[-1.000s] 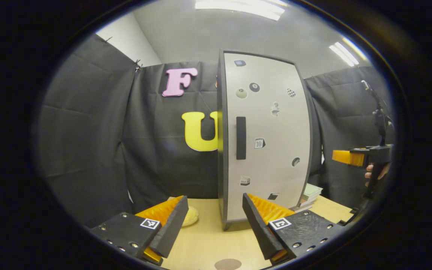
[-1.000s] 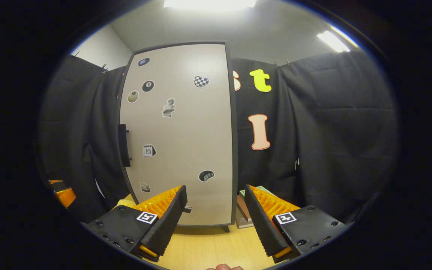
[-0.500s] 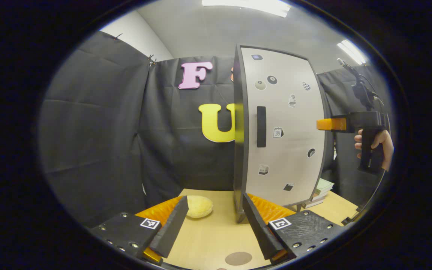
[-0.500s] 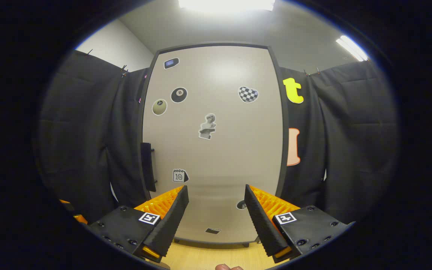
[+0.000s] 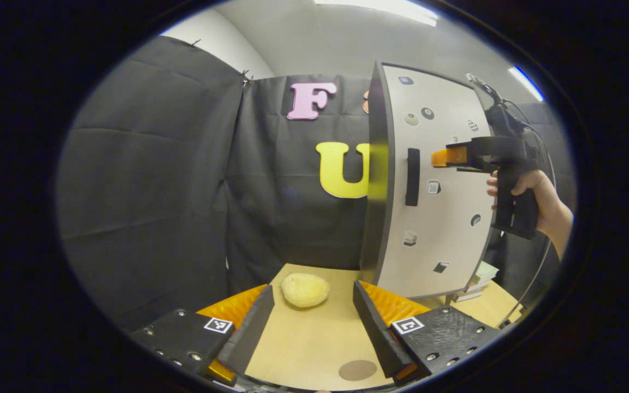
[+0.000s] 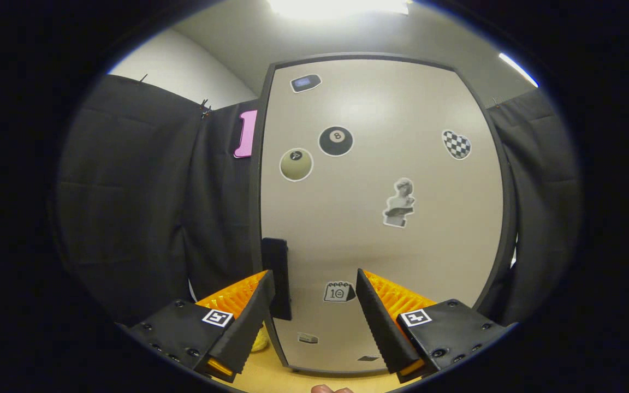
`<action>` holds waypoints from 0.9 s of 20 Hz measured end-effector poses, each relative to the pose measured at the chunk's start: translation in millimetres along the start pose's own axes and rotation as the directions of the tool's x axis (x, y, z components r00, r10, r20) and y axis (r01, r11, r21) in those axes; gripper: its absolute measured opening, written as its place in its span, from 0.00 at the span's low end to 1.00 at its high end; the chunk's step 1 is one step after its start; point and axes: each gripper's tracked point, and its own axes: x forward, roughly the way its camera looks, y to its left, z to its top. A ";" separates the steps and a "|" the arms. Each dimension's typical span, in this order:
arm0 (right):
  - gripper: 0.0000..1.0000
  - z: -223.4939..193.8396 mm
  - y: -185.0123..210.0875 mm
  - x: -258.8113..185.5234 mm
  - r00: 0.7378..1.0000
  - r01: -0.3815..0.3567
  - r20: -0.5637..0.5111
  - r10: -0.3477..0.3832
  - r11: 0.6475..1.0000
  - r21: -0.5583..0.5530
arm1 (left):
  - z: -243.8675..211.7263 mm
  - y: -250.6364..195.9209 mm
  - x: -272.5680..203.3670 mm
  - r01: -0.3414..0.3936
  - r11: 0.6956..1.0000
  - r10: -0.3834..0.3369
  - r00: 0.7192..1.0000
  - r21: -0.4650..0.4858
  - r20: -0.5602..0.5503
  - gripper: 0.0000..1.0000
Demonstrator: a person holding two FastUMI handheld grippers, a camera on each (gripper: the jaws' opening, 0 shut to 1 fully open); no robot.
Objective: Open the cabinet door with the right hand, grasp the bottle in the cabinet with the left hand and place it on the coaster, then close the cabinet door with the right hand.
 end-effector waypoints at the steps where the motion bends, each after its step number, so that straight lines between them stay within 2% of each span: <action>1: 0.93 -1.9 8.8 7.5 1.000 -0.011 -0.004 0.011 1.000 0.005 | -1.1 5.1 -0.1 -0.011 1.000 0.011 1.000 -0.005 -0.001 0.87; 3: 0.96 -4.8 20.5 19.6 1.000 -0.013 0.000 0.013 1.000 0.015 | -7.3 14.0 -0.5 -0.030 0.999 0.030 0.999 -0.012 -0.012 0.87; 4: 0.93 -7.4 23.3 25.9 1.000 -0.005 -0.003 0.005 1.000 0.015 | -13.0 18.7 -0.2 -0.041 0.999 0.041 0.999 -0.014 -0.022 0.87; 7: 0.96 -18.5 25.6 41.0 0.998 0.046 -0.035 -0.046 0.999 0.000 | -22.5 23.7 -4.8 -0.068 0.997 0.067 0.997 -0.030 -0.045 0.90; 8: 0.96 -23.1 27.6 46.4 0.998 0.050 -0.050 -0.050 0.999 -0.002 | -27.7 29.6 -4.9 -0.075 0.996 0.073 0.996 -0.038 -0.049 0.87; 9: 0.93 -26.8 30.4 51.0 0.997 0.049 -0.066 -0.049 0.999 0.000 | -30.4 33.8 -4.1 -0.082 0.996 0.080 0.995 -0.044 -0.052 0.90; 11: 0.96 -31.8 33.3 55.7 0.995 0.055 -0.081 -0.055 0.998 0.002 | -34.1 38.4 -8.4 -0.095 0.994 0.092 0.994 -0.049 -0.057 0.90; 13: 0.91 -32.9 34.1 57.3 0.993 0.084 -0.085 -0.084 0.996 0.001 | -35.2 40.7 -10.8 -0.104 0.993 0.101 0.993 -0.054 -0.059 0.87; 14: 0.75 -34.4 34.7 59.1 0.992 0.087 -0.089 -0.086 0.996 0.008 | -36.4 41.0 -11.8 -0.106 0.993 0.103 0.993 -0.056 -0.058 0.90; 16: 0.69 -36.8 35.2 62.5 0.990 0.100 -0.104 -0.097 0.995 0.026 | -36.4 43.1 -13.8 -0.111 0.992 0.108 0.993 -0.058 -0.055 0.87; 17: 0.69 -39.1 34.3 64.9 0.988 0.111 -0.113 -0.106 0.993 0.037 | -35.9 43.0 -14.8 -0.111 0.992 0.108 0.993 -0.058 -0.053 0.87; 18: 0.50 -39.9 35.4 64.3 0.987 0.117 -0.119 -0.111 0.992 0.044 | -36.4 41.9 -17.1 -0.111 0.992 0.108 0.993 -0.058 -0.053 0.87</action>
